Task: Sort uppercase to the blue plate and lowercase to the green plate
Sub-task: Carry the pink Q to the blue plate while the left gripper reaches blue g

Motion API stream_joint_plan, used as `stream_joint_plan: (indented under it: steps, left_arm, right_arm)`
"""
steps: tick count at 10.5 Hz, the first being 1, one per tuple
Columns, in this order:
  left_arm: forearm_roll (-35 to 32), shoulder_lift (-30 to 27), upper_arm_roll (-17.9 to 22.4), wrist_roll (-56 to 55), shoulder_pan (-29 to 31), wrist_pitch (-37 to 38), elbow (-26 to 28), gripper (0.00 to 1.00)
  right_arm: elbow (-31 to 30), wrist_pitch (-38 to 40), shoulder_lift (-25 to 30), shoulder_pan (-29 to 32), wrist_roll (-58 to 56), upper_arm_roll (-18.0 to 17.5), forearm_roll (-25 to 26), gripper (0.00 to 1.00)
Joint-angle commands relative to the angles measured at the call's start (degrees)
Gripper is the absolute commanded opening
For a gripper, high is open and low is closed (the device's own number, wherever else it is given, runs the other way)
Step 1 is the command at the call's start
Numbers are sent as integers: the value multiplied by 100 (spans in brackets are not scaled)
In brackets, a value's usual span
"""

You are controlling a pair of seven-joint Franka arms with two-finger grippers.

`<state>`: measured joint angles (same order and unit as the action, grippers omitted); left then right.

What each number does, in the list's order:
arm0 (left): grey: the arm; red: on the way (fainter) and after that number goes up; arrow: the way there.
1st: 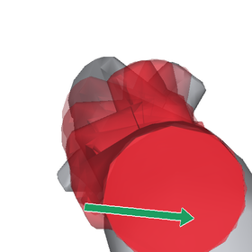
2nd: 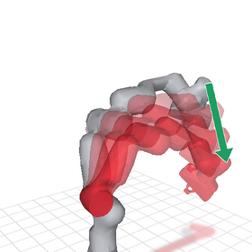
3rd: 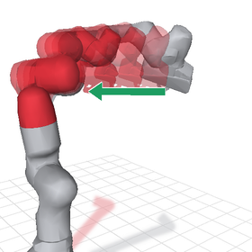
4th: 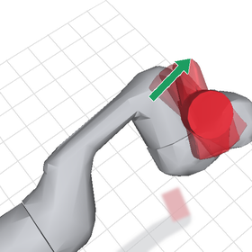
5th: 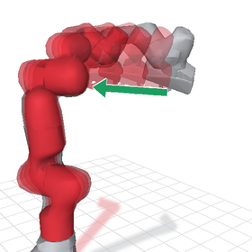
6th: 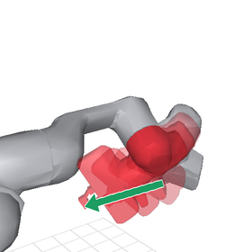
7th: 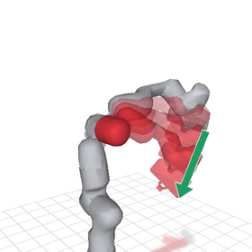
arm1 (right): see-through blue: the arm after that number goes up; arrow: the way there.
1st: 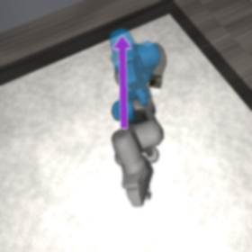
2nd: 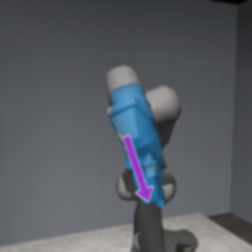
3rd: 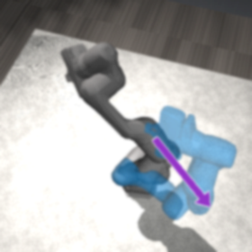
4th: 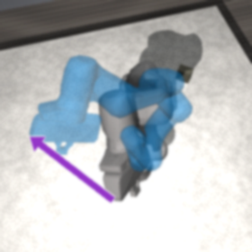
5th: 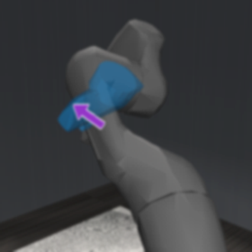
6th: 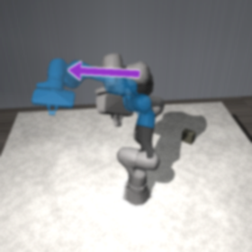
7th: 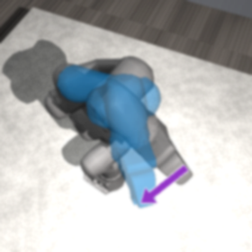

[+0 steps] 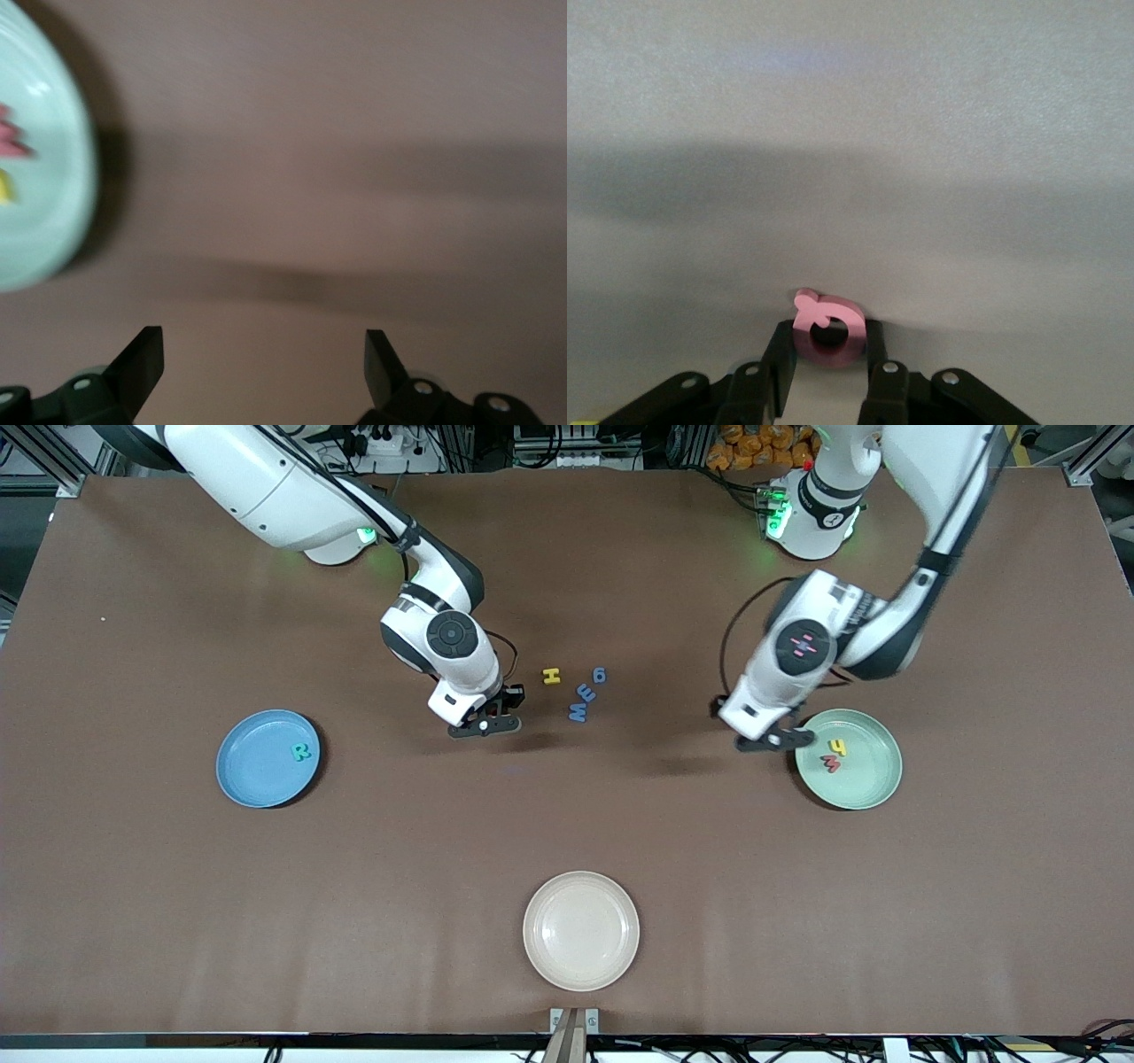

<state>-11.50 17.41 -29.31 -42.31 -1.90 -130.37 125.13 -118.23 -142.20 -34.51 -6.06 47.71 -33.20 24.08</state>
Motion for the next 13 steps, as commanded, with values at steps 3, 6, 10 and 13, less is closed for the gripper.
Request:
stream_joint_plan:
  steps: [3,6,10,13]
  left_arm:
    - [25,130,-750,-990,-548,-319,37,100]
    - [-19,543,-840,-1051,-994,-1251,20,100]
    - [-590,1045,-761,-1393,-1444,-1359,-182,100]
    - [-643,1264,-516,-1499,-1777,-1359,-375,100]
  right_arm:
    - [369,989,216,386,-708,24,80,27]
    - [730,1440,331,448,-2085,811,-51,26]
    - [1002,2219,708,422,-4565,2289,-527,25]
    - [1048,2750,885,448,-5654,2957,-806,26]
